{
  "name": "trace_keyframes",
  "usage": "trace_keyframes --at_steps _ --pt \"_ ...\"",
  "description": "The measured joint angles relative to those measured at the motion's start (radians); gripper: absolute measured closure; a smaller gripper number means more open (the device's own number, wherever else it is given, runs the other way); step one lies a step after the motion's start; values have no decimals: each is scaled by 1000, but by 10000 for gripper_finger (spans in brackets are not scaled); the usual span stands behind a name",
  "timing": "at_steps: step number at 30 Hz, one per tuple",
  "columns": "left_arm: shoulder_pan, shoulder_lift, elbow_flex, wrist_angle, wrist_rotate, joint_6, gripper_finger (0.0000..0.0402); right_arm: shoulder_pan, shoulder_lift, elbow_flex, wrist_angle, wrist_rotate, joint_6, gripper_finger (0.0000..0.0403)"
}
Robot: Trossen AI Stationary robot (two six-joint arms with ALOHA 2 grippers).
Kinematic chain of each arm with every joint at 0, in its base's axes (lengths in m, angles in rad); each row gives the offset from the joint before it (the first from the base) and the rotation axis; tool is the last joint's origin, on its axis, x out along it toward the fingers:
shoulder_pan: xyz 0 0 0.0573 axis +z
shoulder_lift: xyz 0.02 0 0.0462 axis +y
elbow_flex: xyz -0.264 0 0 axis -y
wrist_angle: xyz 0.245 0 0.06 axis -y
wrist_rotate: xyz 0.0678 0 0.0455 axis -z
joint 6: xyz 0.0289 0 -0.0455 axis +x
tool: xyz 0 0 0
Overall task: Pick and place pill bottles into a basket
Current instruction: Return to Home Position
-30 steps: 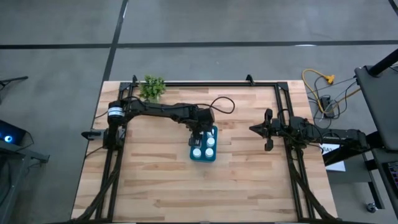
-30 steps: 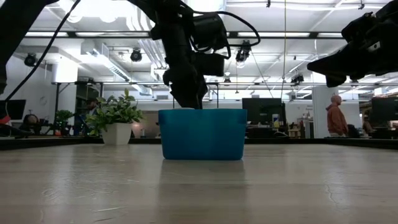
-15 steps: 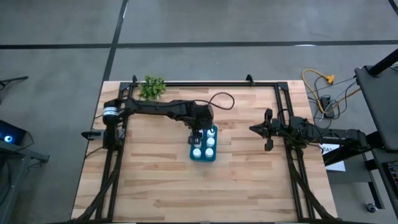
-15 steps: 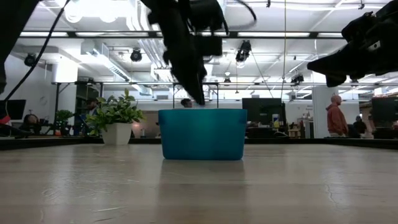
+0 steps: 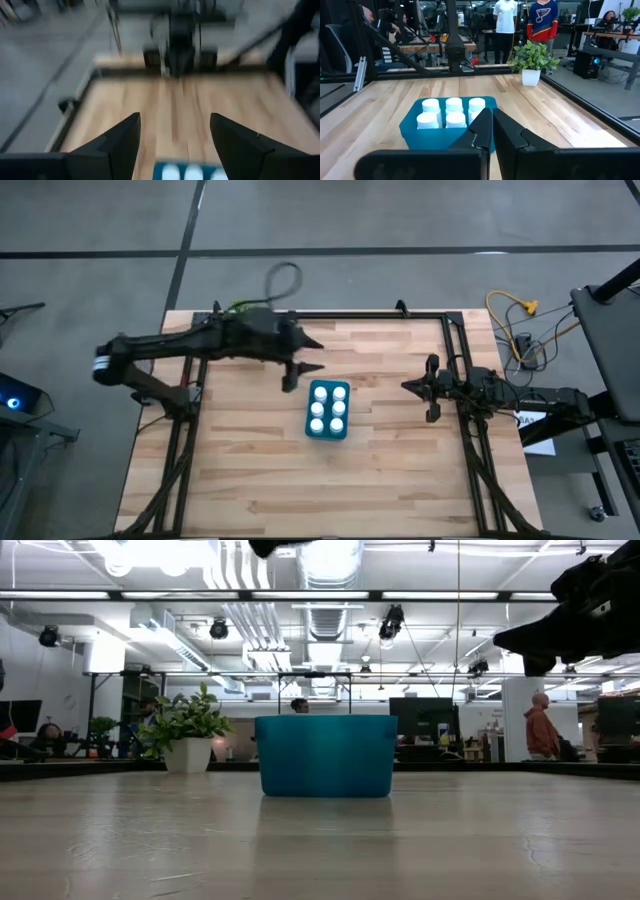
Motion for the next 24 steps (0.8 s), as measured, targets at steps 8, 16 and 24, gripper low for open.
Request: trace_keyframes --at_steps 8,16,24 --pt "0 -308 -364 325 -35 -120 179 0 1 0 1 1 3 394" --pt "1 -556 -812 991 -112 -197 179 0 1 0 -5 0 0 394" --pt "2 -743 -1069 1193 -154 -245 179 0 1 0 -5 1 0 394"
